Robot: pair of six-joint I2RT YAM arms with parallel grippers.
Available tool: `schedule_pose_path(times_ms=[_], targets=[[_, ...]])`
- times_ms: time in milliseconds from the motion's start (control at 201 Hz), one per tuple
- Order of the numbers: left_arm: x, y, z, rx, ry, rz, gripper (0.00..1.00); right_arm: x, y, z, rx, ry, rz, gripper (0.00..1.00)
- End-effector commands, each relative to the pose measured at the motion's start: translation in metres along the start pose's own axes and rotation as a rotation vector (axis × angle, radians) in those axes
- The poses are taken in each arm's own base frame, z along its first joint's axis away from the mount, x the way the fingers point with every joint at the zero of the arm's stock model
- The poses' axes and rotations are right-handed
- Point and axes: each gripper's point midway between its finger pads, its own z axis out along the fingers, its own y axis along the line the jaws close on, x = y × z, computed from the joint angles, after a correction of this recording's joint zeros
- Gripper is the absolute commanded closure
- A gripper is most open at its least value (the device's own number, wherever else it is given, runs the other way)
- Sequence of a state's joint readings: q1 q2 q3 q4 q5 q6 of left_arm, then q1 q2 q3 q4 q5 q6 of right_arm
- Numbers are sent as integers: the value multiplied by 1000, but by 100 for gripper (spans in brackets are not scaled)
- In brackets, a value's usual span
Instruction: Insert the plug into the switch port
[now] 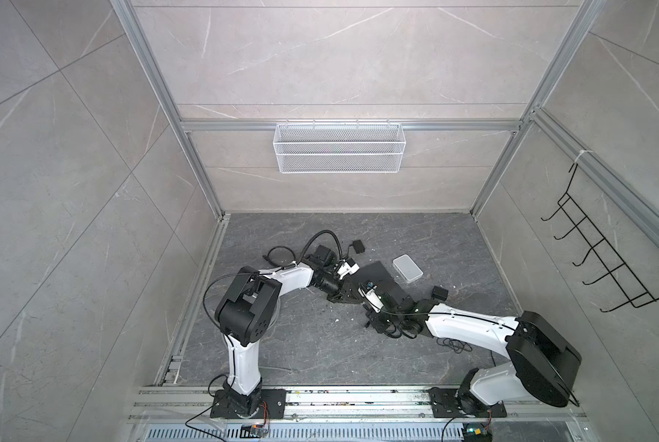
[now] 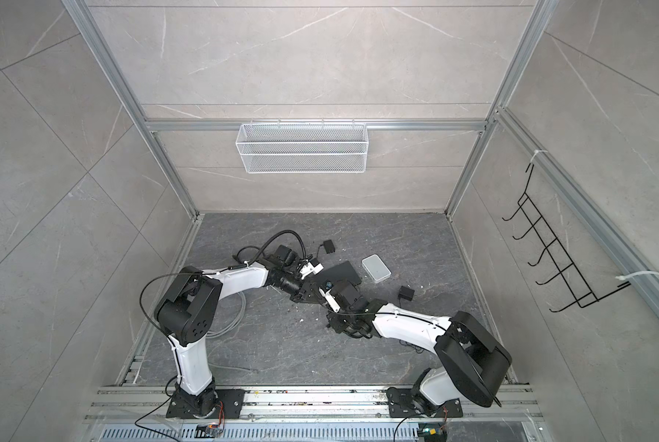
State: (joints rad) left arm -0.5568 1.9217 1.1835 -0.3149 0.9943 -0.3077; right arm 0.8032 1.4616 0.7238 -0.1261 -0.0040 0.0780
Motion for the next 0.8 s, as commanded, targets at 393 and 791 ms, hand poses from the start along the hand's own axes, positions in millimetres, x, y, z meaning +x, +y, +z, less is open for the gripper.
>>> schedule_pose_path(times_ms=[393,791], targets=[[-3,-2,2,6,14,-16,100,-31,5,-8,1,-84,-12,84],[-1,8,3,-28,13,-45,100,-31,4,-14,8,-101,9,93]])
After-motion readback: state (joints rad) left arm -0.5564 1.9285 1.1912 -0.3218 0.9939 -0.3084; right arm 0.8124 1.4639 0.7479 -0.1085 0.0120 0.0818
